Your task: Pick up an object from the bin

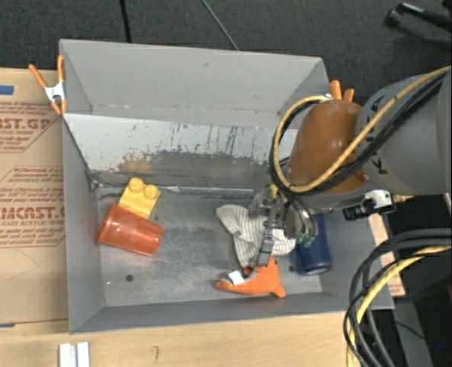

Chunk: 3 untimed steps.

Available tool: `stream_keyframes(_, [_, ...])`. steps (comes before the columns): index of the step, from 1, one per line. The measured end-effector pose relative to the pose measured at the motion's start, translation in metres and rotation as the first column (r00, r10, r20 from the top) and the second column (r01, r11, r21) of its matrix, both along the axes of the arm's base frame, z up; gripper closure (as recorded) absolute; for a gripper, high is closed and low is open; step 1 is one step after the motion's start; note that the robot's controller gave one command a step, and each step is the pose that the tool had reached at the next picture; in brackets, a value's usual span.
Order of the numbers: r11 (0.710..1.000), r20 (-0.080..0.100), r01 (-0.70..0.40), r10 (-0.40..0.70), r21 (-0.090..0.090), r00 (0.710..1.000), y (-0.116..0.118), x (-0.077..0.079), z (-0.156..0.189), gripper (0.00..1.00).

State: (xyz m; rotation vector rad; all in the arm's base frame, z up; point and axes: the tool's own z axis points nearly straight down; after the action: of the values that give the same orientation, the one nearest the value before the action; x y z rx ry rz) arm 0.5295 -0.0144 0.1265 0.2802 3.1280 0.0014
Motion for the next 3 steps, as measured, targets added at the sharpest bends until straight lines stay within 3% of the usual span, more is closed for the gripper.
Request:
stream_keyframes(1, [1.000,0.000,0.000,0.000,0.000,1.000,0.000,0.000,0.000,0.00])
stream_keyframes(2, [0.995,-0.001,-0.104,0.104,-0.001,0.995,-0.017,0.002,-0.047,1.00])
stream_keyframes(3, [0.995,-0.001,-0.104,0.104,-0.001,0.995,-0.017,0.002,-0.047,1.00])
